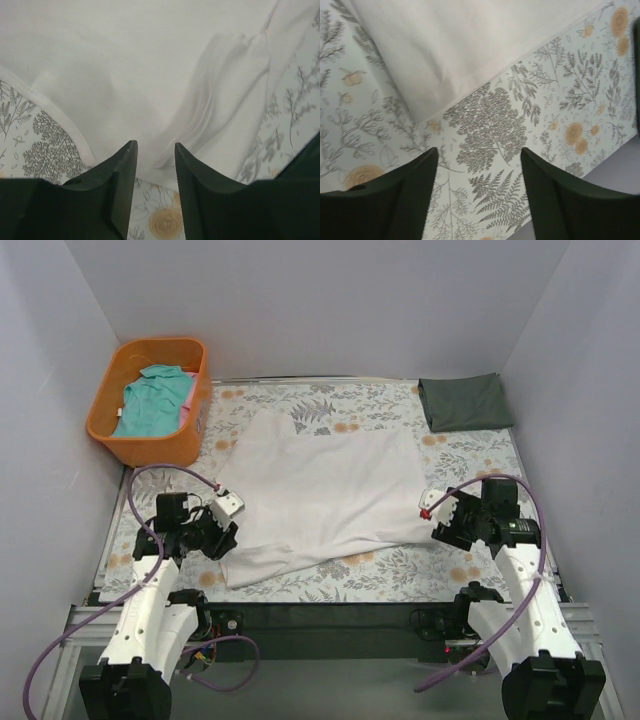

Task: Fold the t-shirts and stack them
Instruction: Flatten the tshirt out

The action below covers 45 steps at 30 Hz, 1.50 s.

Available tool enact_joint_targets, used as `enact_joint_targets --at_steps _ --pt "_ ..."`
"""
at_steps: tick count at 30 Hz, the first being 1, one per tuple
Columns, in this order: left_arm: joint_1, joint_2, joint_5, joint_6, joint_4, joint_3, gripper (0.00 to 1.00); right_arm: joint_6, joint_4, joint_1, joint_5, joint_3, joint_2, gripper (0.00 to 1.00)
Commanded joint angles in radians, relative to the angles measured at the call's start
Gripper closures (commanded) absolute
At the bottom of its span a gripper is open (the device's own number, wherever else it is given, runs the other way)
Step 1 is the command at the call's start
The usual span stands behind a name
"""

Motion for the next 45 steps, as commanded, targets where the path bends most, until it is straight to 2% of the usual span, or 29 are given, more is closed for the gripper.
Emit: enact_joint_targets --at_steps 1,2,4,6,7,9,11,13,14,15,17,20,21,24,30,37,41,42,45 --pt "0.011 -0.067 0.05 0.176 -0.304 0.147 0.63 -0.188 -0.277 -0.001 0.007 0.038 -0.091 0.33" --pt "0.01 -0.079 0.065 0.202 -0.361 0.18 0.62 -0.195 -0.312 -0.001 0.01 0.053 -0.121 0.28" --pt "0.011 -0.078 0.101 0.241 -0.399 0.258 0.56 -0.204 -0.338 -0.001 0.003 0.107 -0.126 0.24" --pt "0.011 -0.047 0.11 0.233 -0.397 0.298 0.54 -0.183 -0.334 -0.001 -0.011 0.144 -0.102 0.24" --pt "0.011 -0.029 0.11 0.222 -0.393 0.318 0.53 -0.121 -0.324 -0.001 -0.017 0.164 -0.079 0.24" --pt "0.011 0.038 0.102 0.186 -0.345 0.344 0.5 -0.038 -0.271 -0.001 -0.049 0.229 0.03 0.27" --pt "0.011 0.127 0.061 0.054 -0.227 0.343 0.49 0.103 -0.232 -0.001 -0.079 0.303 0.174 0.39" --pt "0.011 0.209 0.056 -0.001 -0.195 0.359 0.5 0.199 -0.212 0.01 -0.112 0.369 0.336 0.51" --pt "0.01 0.286 0.059 -0.006 -0.198 0.387 0.5 0.273 -0.217 0.01 -0.125 0.435 0.386 0.62" --pt "0.01 0.321 0.064 -0.009 -0.207 0.398 0.5 0.297 -0.238 0.04 -0.134 0.467 0.426 0.64" --pt "0.006 0.379 0.07 0.018 -0.248 0.401 0.5 0.296 -0.284 0.067 -0.157 0.515 0.51 0.64" --pt "-0.044 0.421 -0.003 0.057 -0.244 0.355 0.47 0.279 -0.306 0.16 -0.111 0.48 0.569 0.61" --pt "-0.052 0.431 -0.07 0.04 -0.217 0.324 0.46 0.289 -0.294 0.179 -0.076 0.451 0.584 0.59" --pt "-0.058 0.494 -0.14 -0.053 -0.085 0.315 0.46 0.386 -0.167 0.205 -0.051 0.44 0.644 0.59" --pt "-0.11 0.743 -0.244 -0.244 0.098 0.405 0.51 0.513 -0.018 0.225 0.018 0.492 0.822 0.64" --pt "-0.119 1.069 -0.356 -0.368 0.213 0.578 0.54 0.569 0.09 0.231 0.143 0.562 1.038 0.66" --pt "-0.115 1.236 -0.373 -0.384 0.203 0.775 0.56 0.607 0.113 0.229 0.228 0.717 1.179 0.68" --pt "-0.11 1.263 -0.367 -0.385 0.186 0.874 0.57 0.61 0.11 0.229 0.236 0.793 1.202 0.68" --pt "-0.101 1.283 -0.32 -0.347 0.112 0.976 0.55 0.587 0.056 0.226 0.208 0.91 1.228 0.67"
